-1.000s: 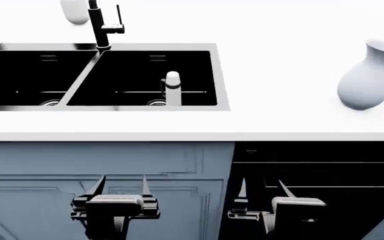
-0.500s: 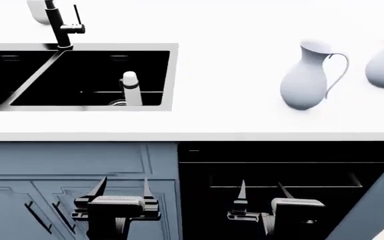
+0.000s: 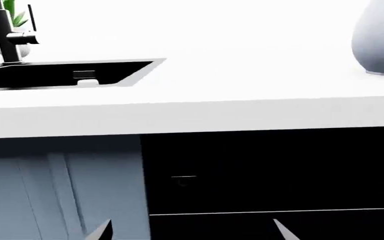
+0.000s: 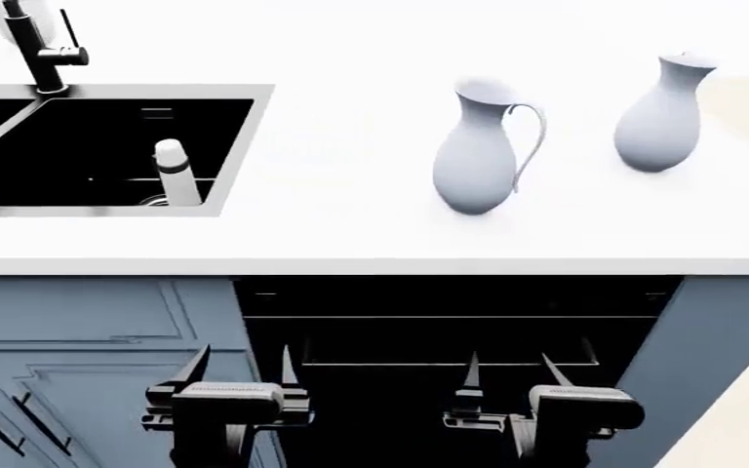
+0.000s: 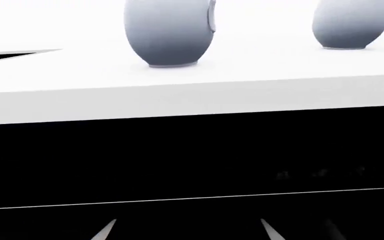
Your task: Pick the pitcher and pitcher and place them in the sink. Then turn on the water.
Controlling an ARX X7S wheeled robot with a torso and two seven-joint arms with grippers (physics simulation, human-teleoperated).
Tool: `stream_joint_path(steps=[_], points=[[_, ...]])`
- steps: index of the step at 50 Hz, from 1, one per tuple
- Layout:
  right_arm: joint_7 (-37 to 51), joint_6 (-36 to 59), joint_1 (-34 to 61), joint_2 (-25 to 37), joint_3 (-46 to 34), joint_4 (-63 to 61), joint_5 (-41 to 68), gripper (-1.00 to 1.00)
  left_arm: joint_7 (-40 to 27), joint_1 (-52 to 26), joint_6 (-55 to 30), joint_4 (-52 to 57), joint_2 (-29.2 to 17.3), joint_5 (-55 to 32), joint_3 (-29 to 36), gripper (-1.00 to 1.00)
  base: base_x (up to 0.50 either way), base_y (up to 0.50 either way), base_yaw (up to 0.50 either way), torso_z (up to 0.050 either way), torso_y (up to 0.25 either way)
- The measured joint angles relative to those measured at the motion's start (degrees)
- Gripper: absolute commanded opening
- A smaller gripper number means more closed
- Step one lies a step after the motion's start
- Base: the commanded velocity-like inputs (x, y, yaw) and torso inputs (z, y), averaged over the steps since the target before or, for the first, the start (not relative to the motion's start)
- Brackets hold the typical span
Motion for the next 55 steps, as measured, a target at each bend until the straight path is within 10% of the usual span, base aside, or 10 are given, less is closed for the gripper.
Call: stream_joint_path(steps=[34,45,55], points=[[2.6,2.44,-1.18,2.56,-0.58,-5.57,1.78,1.0,-1.94,0.76,-5.27,7.33,-2.57,-3.33,0.13,1.0,0.0,-0.45,0.0,0.045,0.024],[6.3,23.12,-0.56,9.28,3.05,-29.55,7.65,1.0,-4.6,-2.43,-31.58,32.66,-9.63,-15.39,-6.12,1.0,0.0,0.0,0.0,0.0,0.0],[19.05,47.43,11.47,19.56,11.81,-49.21,29.83,1.0,-14.1,-19.96,-64.39,49.54,-15.15,-43.72,-21.59,1.0,0.0,0.0,0.0,0.0,0.0]])
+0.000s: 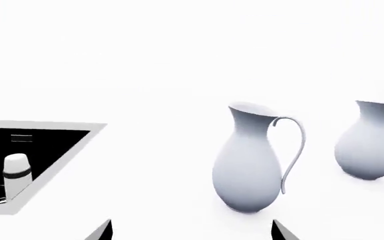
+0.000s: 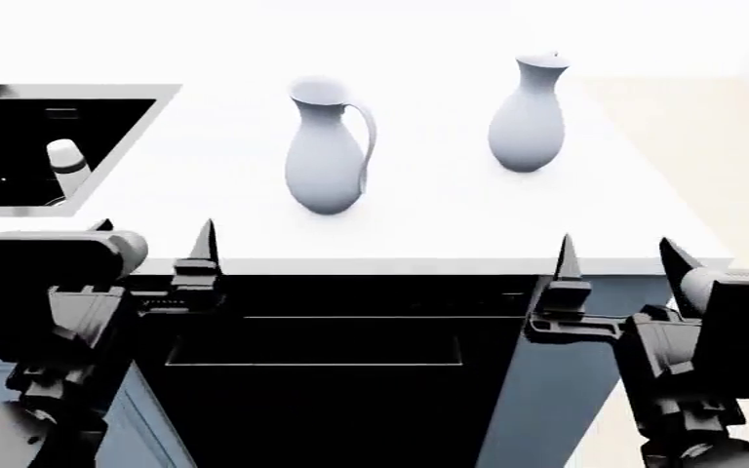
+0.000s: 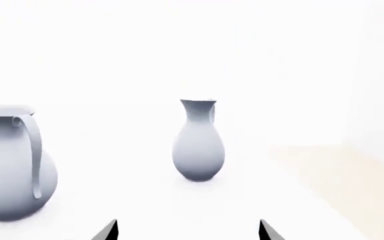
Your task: Pick the pitcher and pitcher and place them in the sink. Then turn on the water.
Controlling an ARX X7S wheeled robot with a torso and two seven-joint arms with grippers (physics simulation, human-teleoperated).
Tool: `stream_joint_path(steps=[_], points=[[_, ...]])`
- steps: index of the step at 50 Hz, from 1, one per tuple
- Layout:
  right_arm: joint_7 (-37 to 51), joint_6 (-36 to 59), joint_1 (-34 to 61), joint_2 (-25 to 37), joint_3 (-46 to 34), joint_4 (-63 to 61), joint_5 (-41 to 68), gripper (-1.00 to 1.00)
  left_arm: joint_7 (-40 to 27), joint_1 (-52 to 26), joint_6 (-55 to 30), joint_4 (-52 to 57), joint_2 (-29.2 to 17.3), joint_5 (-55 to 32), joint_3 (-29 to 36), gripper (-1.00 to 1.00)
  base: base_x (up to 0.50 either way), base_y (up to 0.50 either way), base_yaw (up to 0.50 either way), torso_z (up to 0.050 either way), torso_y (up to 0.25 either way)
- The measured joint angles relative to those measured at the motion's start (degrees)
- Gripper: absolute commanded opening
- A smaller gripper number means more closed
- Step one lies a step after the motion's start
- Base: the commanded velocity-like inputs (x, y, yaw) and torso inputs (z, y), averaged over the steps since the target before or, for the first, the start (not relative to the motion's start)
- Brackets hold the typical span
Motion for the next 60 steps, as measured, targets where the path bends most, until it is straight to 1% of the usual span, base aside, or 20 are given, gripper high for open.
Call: stream_joint_path(steps=[3,7,10,14,27,45,54,60], points=[[4.94,4.15,3.67,3.14,1.73,-2.93,7.5,1.0,-3.82,-5.21,-6.54,1.68,-1.44,-7.84,-3.2,1.0,0.06,0.0,0.0,0.0,0.0],[10.22,8.1,7.44,6.35,3.45,-5.58,15.54,1.0,-8.76,-10.91,-12.6,2.74,-3.39,-16.54,-5.85,1.0,0.44,0.0,0.0,0.0,0.0],[13.22,10.13,9.57,8.16,4.38,-6.89,20.13,1.0,-11.11,-13.81,-15.46,3.35,-4.66,-20.64,-7.01,1.0,0.5,0.0,0.0,0.0,0.0],[16.24,11.96,11.66,9.99,5.25,-8.06,24.69,1.0,-12.76,-16.23,-17.71,4.08,-6.09,-23.64,-7.83,1.0,0.5,0.0,0.0,0.0,0.0],[21.5,14.1,14.86,13.16,6.26,-9.67,32.14,1.0,-15.85,-20.18,-20.14,4.81,-9.45,-28.65,-8.66,1.0,0.5,0.0,0.0,0.0,0.0],[24.4,13.66,15.93,15.1,6.21,-10.07,35.6,1.0,-17.73,-22.19,-19.48,4.19,-12.59,-30.81,-8.18,1.0,0.5,0.0,0.0,0.0,0.001],[24.69,12.74,15.63,15.59,6.1,-10.4,35.53,1.0,-17.59,-22.42,-18.64,2.93,-14.39,-32.0,-8.67,1.0,0.04,0.0,0.0,0.0,0.001],[24.71,11.97,15.22,15.81,5.86,-10.63,35.2,1.0,-13.98,-21.7,-17.45,0.29,-16.23,-32.03,-10.03,1.0,0.0,0.0,0.0,0.0,0.0]])
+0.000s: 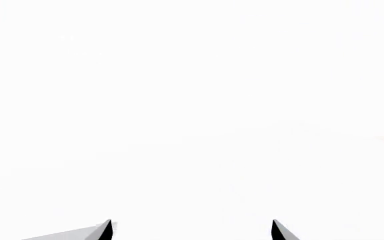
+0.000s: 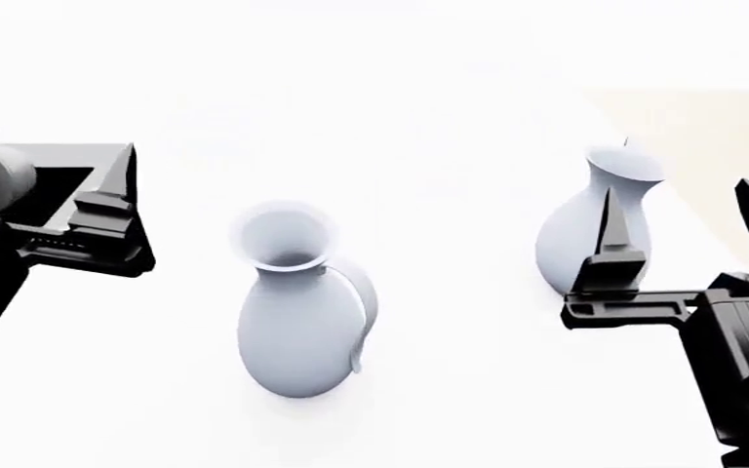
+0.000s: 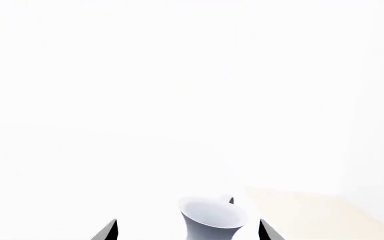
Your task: Pick the pitcher and pitcher and place them in the sink. Then turn on the water.
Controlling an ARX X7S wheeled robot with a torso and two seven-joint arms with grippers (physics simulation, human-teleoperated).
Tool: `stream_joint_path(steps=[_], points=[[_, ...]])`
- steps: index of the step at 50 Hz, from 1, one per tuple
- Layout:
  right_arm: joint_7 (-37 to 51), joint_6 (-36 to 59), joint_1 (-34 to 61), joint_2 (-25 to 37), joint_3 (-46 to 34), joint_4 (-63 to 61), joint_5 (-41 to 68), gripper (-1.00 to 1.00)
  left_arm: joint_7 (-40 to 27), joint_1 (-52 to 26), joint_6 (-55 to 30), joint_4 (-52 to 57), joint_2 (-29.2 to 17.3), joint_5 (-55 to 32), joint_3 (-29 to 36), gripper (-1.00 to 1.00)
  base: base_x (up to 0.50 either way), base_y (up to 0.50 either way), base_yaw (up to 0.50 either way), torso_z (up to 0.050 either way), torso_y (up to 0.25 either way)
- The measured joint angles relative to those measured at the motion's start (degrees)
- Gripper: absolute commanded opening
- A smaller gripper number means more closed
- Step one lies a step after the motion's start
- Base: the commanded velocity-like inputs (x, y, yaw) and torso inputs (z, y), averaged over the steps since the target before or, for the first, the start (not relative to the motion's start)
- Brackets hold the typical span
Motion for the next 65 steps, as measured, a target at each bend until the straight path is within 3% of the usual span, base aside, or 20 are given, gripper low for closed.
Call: stream_joint_path(steps=[18,33,51,65], points=[[0.74,-1.09,1.06,0.03,-2.85,0.47,-0.83,1.0,25.44,9.09,5.87,-6.76,-7.07,5.27,-4.59,1.0,0.0,0.0,0.0,0.0,0.0],[0.64,-1.59,1.61,-0.24,-5.29,1.06,-2.39,1.0,44.64,19.11,12.8,-7.96,-9.71,12.13,-6.43,1.0,0.0,0.0,0.0,0.0,0.0],[0.07,-2.81,0.86,-0.07,-6.62,1.46,-3.93,1.0,54.36,22.03,16.34,-8.27,-10.31,15.58,-1.52,1.0,0.0,0.0,0.0,0.0,0.0],[-0.63,-4.09,-0.2,0.11,-7.17,1.73,-5.22,1.0,56.25,17.47,17.05,-10.01,-9.69,17.75,5.45,1.0,0.0,0.0,0.0,0.0,0.0]])
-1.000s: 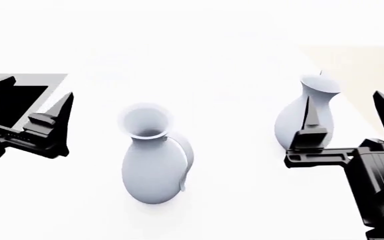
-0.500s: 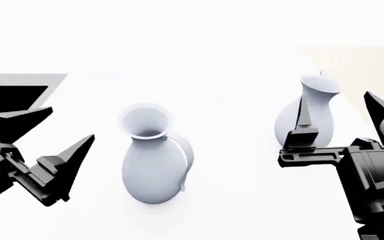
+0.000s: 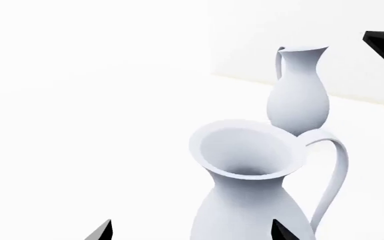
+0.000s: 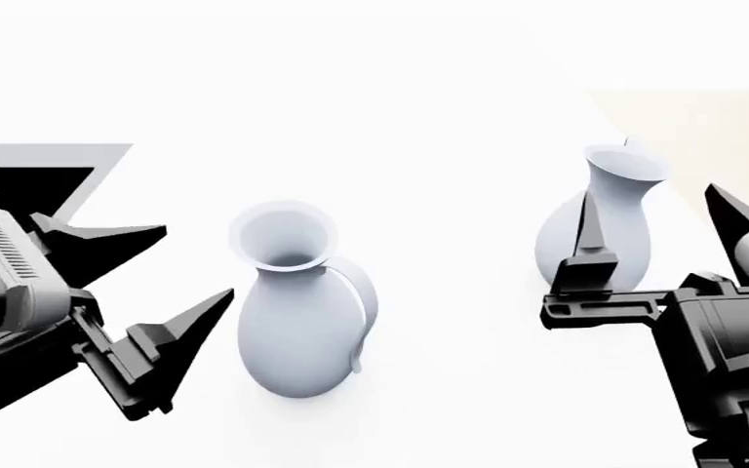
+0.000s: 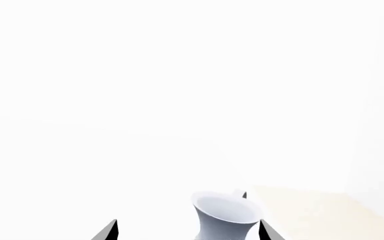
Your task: Pick the pitcher and pitcher and place them in the sink. Then turn on the water.
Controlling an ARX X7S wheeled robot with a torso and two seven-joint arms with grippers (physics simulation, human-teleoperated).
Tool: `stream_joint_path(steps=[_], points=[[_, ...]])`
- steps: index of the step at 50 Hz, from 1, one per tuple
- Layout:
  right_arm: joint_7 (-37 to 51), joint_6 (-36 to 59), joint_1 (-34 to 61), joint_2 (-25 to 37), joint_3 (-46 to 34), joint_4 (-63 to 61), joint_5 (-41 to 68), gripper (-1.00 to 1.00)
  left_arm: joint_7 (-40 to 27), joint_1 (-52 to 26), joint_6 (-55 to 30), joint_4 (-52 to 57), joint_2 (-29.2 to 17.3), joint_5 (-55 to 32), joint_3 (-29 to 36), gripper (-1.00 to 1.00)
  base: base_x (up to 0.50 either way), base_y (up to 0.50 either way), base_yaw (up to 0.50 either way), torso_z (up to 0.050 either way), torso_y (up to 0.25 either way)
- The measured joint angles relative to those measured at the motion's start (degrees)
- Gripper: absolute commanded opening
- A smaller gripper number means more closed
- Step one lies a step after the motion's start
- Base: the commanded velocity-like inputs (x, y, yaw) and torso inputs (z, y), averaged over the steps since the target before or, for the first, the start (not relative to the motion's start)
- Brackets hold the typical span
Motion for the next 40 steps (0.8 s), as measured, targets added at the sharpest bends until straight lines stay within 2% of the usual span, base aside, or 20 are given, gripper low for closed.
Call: stream_joint_path(steps=[18,40], points=[[-0.47,-1.32,-0.6,0.25,-0.52,0.61,-0.76,1.0,1.04,-4.84,0.3,-1.63,1.82,1.99,7.72,1.0,0.0,0.0,0.0,0.0,0.0],[-0.87,-2.61,-1.43,0.53,-1.17,1.14,-1.77,1.0,1.71,-6.29,1.01,-2.54,2.63,3.18,11.4,1.0,0.0,0.0,0.0,0.0,0.0]])
